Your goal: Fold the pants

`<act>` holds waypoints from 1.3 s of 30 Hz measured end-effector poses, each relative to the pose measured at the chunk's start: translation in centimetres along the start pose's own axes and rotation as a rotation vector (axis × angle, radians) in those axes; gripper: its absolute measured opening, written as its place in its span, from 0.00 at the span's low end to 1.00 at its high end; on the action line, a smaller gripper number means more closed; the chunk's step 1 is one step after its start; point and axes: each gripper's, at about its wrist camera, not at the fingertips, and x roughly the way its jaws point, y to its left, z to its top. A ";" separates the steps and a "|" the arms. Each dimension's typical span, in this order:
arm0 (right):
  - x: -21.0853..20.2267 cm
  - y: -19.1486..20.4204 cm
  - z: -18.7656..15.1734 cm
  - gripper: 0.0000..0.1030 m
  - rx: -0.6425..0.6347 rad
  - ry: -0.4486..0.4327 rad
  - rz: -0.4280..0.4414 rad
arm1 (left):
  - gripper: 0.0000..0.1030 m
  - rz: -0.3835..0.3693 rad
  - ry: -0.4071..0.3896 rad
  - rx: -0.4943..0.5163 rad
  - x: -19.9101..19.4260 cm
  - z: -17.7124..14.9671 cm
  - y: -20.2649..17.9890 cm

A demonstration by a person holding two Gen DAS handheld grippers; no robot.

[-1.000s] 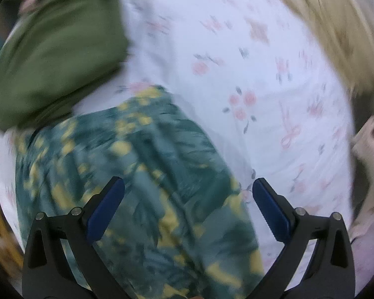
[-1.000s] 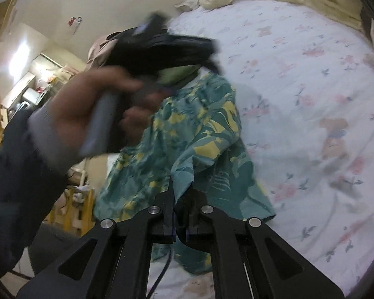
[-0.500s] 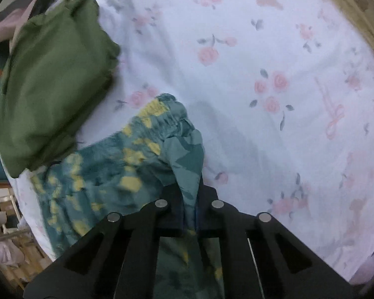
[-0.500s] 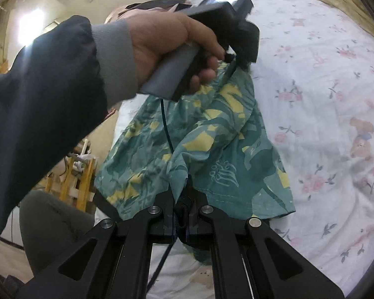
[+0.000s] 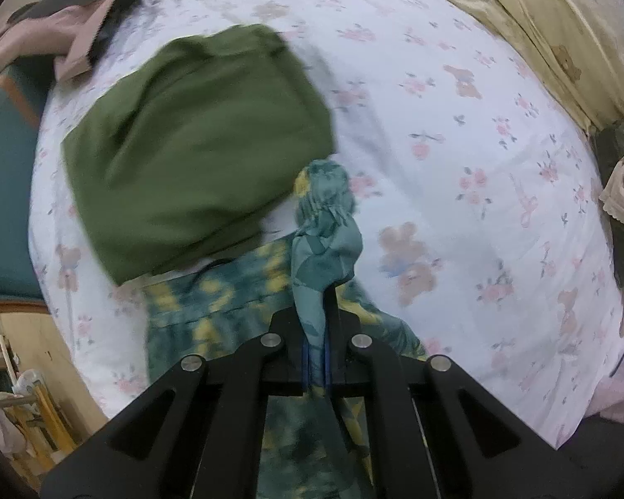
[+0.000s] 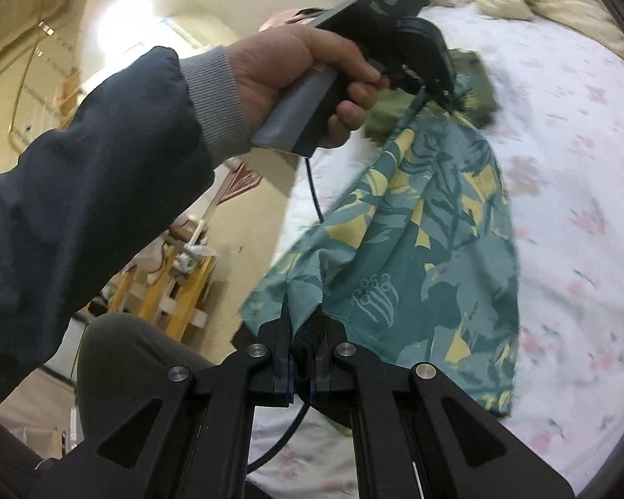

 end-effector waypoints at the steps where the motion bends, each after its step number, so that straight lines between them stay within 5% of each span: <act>1: 0.7 0.4 0.3 0.03 -0.008 0.009 0.010 | 0.03 0.005 -0.009 -0.006 -0.2 -0.6 1.3; 12: 10.5 4.5 1.9 0.03 -0.048 0.164 0.088 | 0.03 0.052 0.070 -0.116 5.7 -6.1 12.2; 21: 14.7 3.1 1.5 0.03 -0.033 0.269 0.021 | 0.08 0.049 0.056 -0.193 9.6 -7.3 15.1; 22: 14.5 3.3 1.4 0.03 -0.032 0.271 0.017 | 0.11 0.042 0.058 -0.192 9.3 -7.4 15.1; 24: 14.4 3.4 1.6 0.03 -0.034 0.271 0.006 | 0.41 0.023 0.057 -0.215 8.2 -8.0 15.7; 27: 14.2 3.8 1.7 0.03 -0.033 0.269 -0.008 | 0.61 -0.067 -0.015 -0.275 3.9 -9.8 17.7; 33: 14.8 6.1 1.8 0.03 -0.076 0.268 -0.014 | 0.76 -0.015 -0.143 -0.440 -5.0 -18.3 22.8; 39: 20.2 8.6 -0.5 0.05 -0.090 0.300 0.015 | 0.77 -0.115 -0.112 -0.631 -4.9 -27.8 25.8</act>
